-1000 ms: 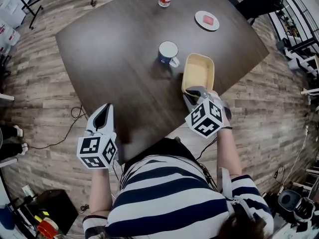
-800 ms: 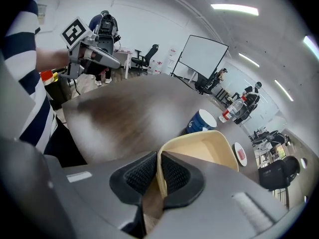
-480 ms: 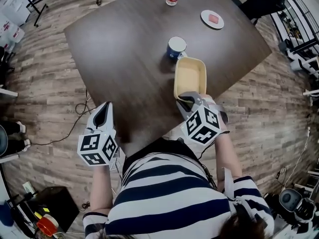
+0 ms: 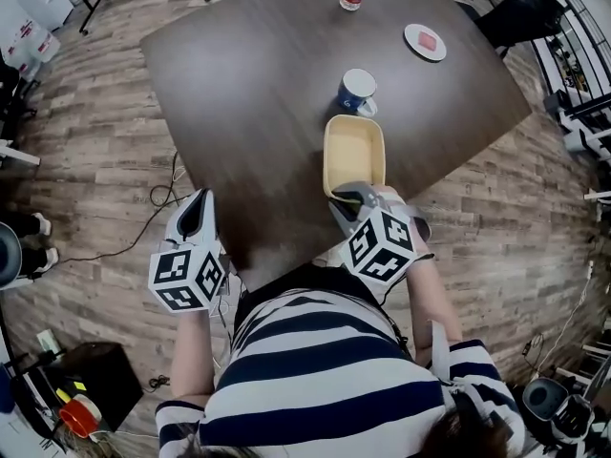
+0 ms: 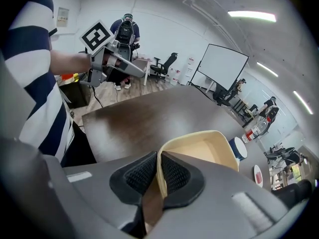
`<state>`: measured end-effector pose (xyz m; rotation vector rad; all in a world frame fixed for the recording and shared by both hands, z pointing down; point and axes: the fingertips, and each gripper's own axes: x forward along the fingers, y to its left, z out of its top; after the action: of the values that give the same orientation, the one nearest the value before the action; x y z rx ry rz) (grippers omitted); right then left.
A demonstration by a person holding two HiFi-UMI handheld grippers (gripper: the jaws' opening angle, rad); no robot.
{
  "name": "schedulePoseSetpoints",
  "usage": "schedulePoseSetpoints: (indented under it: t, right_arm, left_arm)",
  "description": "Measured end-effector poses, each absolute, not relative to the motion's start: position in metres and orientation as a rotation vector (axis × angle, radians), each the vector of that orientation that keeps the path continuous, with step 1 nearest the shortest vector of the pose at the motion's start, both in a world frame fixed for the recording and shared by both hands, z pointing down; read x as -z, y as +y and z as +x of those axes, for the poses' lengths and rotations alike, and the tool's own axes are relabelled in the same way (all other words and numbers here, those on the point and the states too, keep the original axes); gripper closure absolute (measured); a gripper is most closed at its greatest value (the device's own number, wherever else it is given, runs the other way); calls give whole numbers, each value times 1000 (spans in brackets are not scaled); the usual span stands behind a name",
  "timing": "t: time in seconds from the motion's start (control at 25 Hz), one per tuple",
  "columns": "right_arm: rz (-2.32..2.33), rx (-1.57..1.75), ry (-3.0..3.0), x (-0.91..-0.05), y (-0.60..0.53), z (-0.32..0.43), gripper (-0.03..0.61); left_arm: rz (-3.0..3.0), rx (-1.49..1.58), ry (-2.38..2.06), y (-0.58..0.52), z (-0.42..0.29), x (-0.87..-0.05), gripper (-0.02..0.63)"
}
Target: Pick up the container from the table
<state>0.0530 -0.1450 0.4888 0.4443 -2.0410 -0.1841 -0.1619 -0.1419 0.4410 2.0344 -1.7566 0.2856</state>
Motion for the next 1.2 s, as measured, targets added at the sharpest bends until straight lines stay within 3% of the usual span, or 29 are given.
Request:
schedulePoseSetpoints:
  t: [1.2]
  right_arm:
    - [255, 235, -2086, -496, -121, 31, 552]
  left_arm:
    - [1957, -268, -1850, -122, -161, -446, 614]
